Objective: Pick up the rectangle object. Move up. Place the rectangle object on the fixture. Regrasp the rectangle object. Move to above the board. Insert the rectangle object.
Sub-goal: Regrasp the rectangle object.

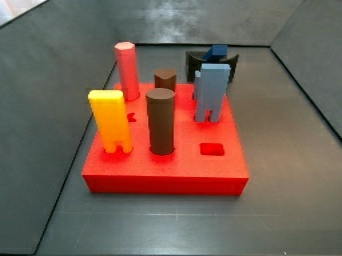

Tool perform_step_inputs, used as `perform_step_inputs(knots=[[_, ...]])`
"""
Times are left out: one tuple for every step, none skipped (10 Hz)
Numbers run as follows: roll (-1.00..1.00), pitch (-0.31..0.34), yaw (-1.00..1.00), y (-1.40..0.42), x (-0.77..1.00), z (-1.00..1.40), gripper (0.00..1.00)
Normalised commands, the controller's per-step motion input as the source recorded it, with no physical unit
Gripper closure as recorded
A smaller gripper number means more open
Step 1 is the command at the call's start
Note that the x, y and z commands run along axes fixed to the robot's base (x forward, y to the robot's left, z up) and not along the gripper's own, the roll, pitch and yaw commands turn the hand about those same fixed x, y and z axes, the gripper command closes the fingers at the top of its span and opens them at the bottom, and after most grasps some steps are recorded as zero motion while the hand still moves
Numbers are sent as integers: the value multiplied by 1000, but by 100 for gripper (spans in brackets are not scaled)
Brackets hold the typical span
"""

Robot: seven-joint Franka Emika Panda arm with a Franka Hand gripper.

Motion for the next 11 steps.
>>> perform_step_inputs(knots=[[945,192,171,-50,107,-12,0],[819,186,182,-50,107,-11,0],[634,164,200,-55,112,-12,0],[392,134,218,-58,112,-15,0],[229,95,227,-42,103,-3,0],[190,70,227,-41,96,-1,0],[168,26,215,-49,85,-11,0],[77,82,200,43,32,-1000,0],[74,59,181,44,39,-1000,0],[75,27,173,41,47,-1000,0],[72,-30,158,36,59,-1000,0]])
